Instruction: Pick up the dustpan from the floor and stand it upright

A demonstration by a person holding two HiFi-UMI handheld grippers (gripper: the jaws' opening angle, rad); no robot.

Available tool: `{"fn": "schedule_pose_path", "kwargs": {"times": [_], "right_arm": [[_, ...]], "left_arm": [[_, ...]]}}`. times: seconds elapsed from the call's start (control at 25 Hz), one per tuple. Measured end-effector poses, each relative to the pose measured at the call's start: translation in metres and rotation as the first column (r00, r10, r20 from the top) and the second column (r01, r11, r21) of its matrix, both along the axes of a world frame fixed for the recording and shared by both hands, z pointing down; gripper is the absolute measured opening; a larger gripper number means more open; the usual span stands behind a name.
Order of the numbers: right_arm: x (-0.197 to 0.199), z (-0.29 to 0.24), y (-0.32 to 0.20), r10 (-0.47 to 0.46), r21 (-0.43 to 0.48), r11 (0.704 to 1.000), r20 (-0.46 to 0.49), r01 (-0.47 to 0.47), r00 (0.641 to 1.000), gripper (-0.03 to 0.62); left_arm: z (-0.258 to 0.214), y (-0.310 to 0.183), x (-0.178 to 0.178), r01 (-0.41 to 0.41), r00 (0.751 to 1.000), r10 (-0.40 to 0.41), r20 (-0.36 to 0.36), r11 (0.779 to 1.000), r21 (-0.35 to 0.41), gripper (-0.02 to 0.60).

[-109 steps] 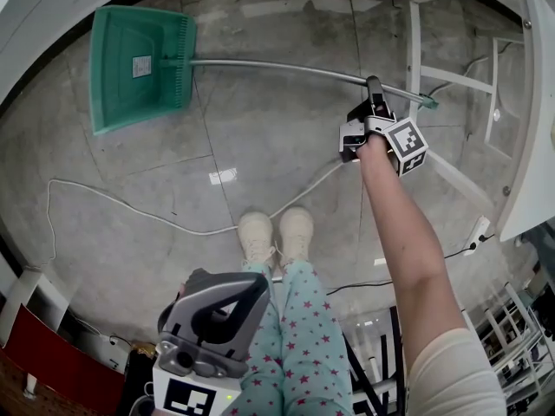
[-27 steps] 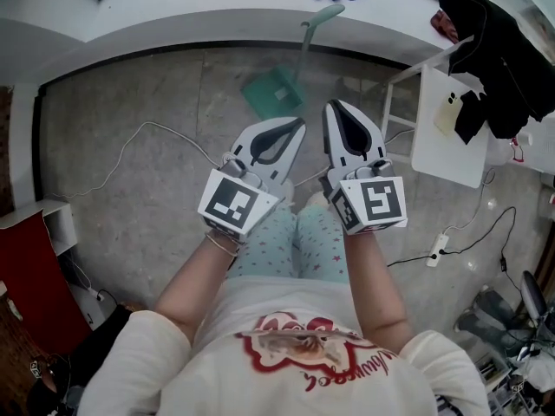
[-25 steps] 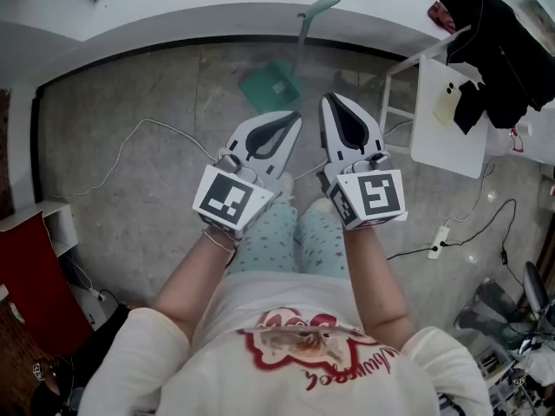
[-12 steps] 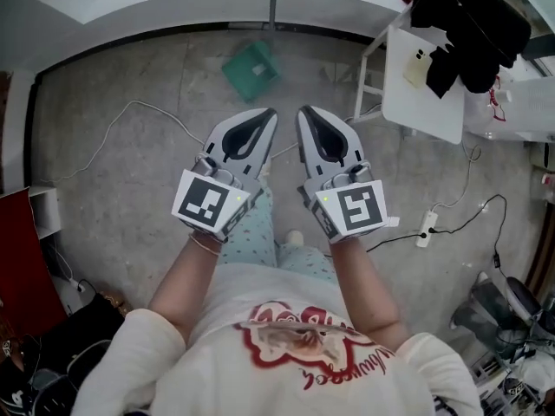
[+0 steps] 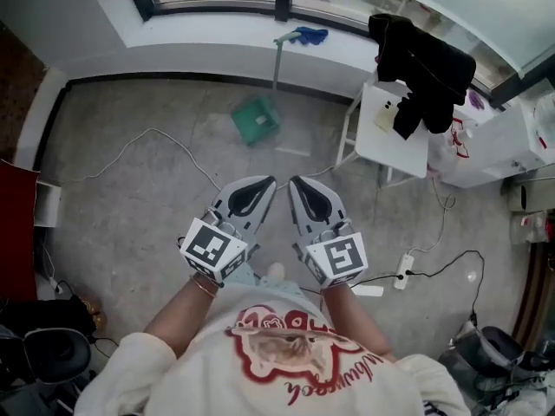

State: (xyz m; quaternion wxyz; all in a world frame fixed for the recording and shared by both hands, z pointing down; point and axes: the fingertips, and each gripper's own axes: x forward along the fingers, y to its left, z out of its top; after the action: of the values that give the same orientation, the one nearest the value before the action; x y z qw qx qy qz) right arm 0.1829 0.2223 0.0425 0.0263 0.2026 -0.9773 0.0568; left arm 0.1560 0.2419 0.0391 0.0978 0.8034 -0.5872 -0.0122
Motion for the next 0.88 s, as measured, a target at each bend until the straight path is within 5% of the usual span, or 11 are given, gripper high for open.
{"fn": "schedule_pose_path", "kwargs": {"times": [0.32, 0.64, 0.88], "right_arm": [[-0.01, -0.04, 0.06, 0.043, 0.07, 0.997, 0.005, -0.043, 0.999, 0.031], [-0.056, -0.032, 0.155, 0.109, -0.047, 0.993, 0.037, -0.107, 0.993, 0.031], [-0.068, -0.045, 0.191, 0.065, -0.007, 0.998, 0.029, -0.065, 0.997, 0.031]], "left_arm": [[-0.027, 0.079, -0.019, -0.001, 1.0, 0.002, -0.012, 0.999, 0.05, 0.02], [-0.02, 0.189, -0.08, -0.059, 0.998, 0.059, 0.016, 0.998, -0.014, 0.02], [-0.042, 0.2, -0.094, -0.077, 0.997, 0.077, 0.006, 0.996, 0.036, 0.02]]}}
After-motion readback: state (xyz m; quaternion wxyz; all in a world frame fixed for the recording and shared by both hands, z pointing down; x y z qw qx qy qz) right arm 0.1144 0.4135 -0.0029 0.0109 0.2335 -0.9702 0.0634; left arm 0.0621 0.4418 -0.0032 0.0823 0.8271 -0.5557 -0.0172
